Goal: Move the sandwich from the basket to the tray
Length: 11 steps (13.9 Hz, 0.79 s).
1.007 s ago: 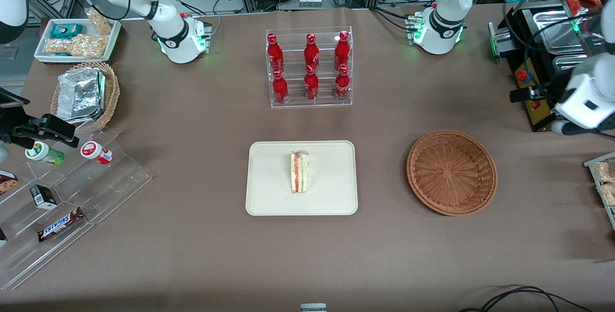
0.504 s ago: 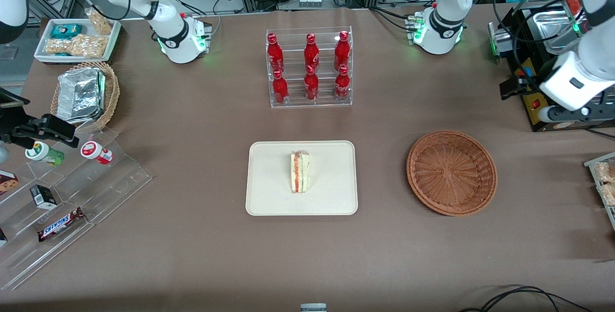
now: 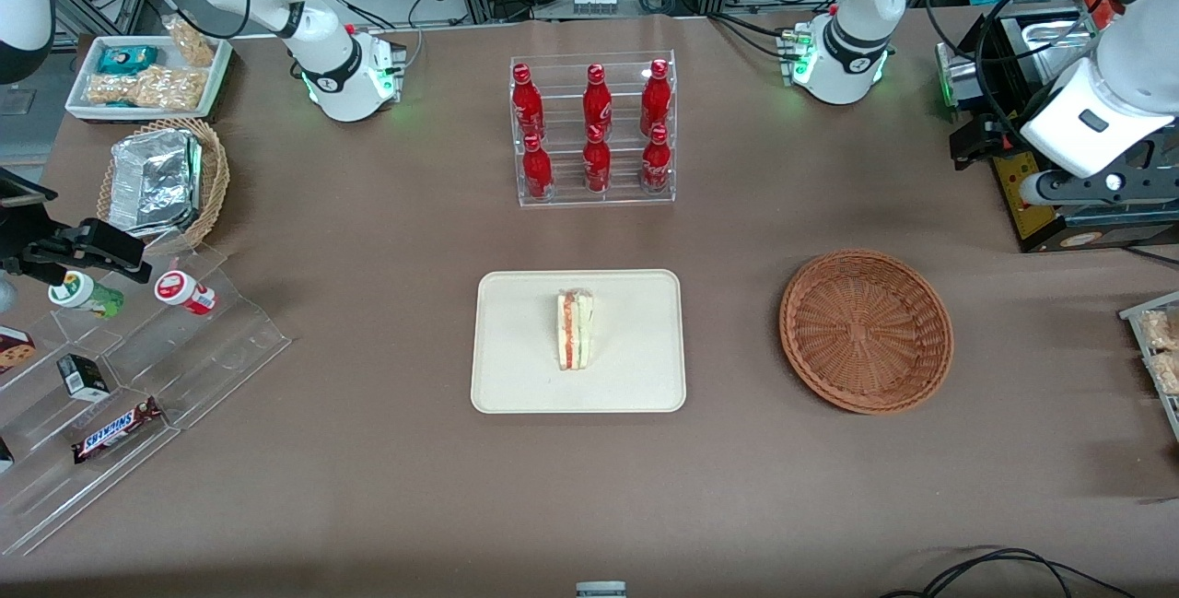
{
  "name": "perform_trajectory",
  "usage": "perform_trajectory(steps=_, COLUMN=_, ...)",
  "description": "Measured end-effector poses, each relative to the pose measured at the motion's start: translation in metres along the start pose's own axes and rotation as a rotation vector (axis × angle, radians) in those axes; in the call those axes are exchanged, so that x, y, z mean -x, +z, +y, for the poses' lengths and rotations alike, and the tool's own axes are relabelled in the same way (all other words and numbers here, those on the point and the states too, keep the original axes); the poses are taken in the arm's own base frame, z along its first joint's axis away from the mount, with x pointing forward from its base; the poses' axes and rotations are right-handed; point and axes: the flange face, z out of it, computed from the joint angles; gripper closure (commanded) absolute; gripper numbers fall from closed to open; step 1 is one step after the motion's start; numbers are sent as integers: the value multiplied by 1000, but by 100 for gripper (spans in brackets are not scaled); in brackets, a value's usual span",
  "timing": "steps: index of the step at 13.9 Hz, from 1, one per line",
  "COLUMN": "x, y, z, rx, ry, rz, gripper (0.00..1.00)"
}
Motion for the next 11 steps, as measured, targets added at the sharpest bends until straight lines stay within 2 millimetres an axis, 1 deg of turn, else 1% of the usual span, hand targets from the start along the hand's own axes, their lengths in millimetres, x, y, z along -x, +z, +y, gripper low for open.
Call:
perform_trajectory(steps=8, x=3, y=-8, z=-2, rx=1, ry=-2, rz=21, gripper=0)
perform_trajectory(steps=11, x=1, y=-11, z=-1, rx=18, ry=-1, rz=48, gripper=0)
